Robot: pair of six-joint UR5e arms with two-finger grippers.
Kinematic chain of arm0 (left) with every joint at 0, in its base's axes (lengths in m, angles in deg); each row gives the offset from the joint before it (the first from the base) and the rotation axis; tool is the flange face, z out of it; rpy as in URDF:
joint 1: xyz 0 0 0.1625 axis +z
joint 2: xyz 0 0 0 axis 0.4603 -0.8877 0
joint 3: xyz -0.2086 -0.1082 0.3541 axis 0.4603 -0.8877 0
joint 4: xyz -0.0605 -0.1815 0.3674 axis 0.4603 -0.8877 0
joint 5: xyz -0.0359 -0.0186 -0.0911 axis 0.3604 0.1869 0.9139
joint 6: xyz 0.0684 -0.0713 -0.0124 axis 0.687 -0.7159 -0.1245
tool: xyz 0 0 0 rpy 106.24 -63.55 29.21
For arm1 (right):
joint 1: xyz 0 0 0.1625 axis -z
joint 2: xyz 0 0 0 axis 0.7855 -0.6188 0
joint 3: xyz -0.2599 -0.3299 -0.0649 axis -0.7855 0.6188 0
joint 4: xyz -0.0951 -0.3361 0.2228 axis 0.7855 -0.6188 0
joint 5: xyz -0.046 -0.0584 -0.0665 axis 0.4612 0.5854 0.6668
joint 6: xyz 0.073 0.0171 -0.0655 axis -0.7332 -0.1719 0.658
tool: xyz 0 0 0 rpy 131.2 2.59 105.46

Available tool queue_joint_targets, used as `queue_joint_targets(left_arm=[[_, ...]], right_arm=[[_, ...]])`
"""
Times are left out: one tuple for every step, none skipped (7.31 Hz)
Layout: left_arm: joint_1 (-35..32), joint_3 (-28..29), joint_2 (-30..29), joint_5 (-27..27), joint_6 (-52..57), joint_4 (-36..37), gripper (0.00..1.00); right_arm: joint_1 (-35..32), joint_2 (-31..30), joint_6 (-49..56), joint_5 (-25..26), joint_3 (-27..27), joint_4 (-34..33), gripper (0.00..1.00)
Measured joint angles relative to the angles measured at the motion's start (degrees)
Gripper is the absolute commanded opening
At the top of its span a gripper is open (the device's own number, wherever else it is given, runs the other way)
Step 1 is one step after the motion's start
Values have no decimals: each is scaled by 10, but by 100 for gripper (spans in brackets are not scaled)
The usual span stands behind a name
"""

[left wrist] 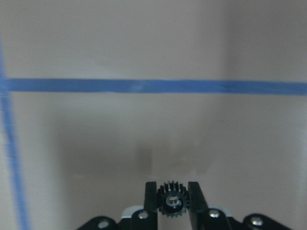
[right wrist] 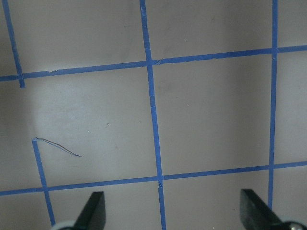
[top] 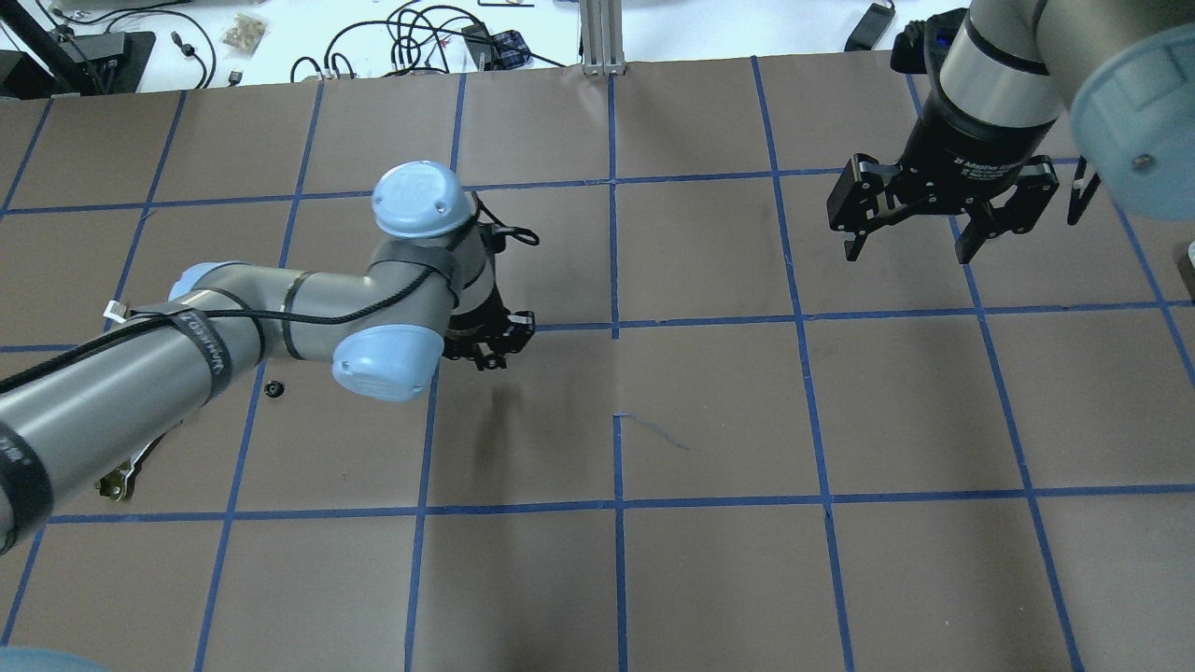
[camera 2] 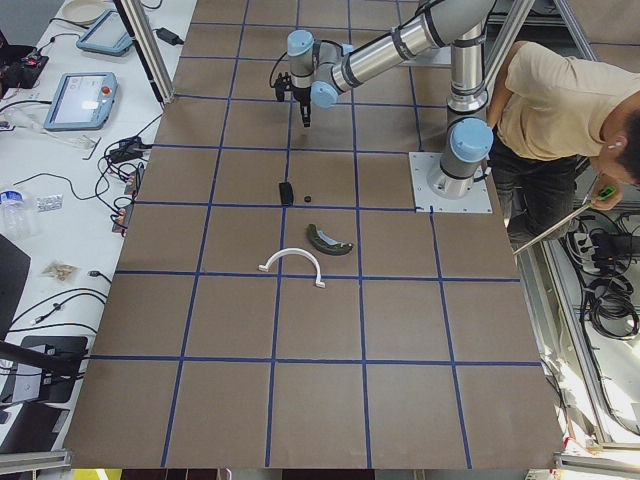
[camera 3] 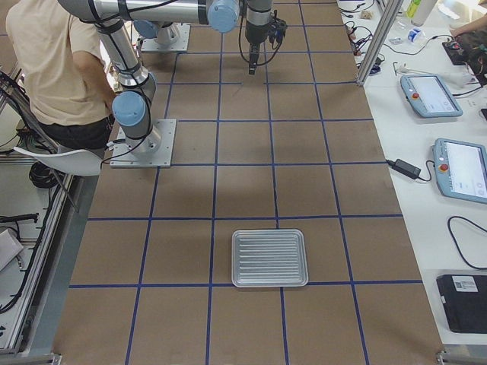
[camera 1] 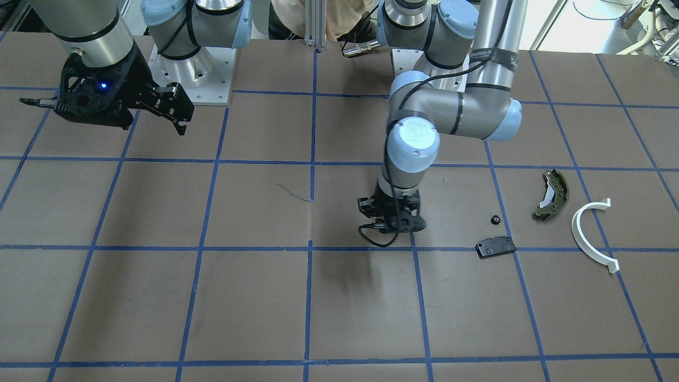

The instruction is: Place bearing gear from tray to pile

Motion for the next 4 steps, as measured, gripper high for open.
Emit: queue_joint_targets(left_arm=[[59, -26, 22, -14, 61, -3, 0], [117, -50, 44, -26, 132, -1, 0], [177, -63, 62, -30, 201, 0, 0], [230, -69, 68, -29, 261, 0, 0]], right_arm=[[0, 0, 0, 1, 0, 0, 100], [0, 1, 0, 1, 0, 0, 100], [0, 0, 3, 2, 0, 0, 100], [0, -1, 4, 1, 0, 0, 100]])
